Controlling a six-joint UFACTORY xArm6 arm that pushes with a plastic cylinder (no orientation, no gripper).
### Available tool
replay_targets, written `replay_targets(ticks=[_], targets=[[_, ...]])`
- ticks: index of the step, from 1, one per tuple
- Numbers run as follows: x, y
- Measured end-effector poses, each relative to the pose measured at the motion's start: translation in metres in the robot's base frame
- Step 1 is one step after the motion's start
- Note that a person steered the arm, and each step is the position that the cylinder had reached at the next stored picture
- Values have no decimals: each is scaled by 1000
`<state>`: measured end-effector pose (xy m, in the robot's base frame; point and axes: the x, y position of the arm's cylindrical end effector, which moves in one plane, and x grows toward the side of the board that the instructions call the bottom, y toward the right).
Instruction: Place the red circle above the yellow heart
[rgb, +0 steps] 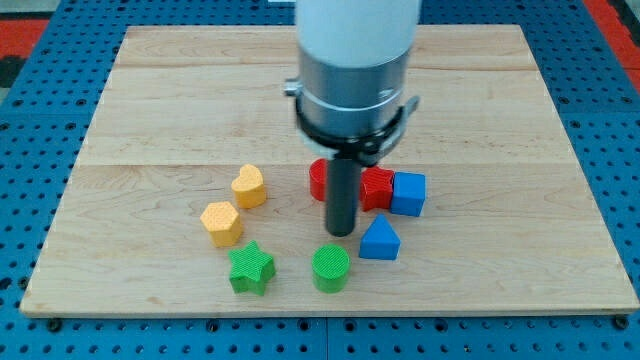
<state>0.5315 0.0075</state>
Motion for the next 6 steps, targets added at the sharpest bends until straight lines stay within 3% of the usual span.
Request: replay_targets(ticks=[2,3,4,5,6], targets=[[-126,-19],[-98,1],[-124,48],[-161,3],[-150,15]])
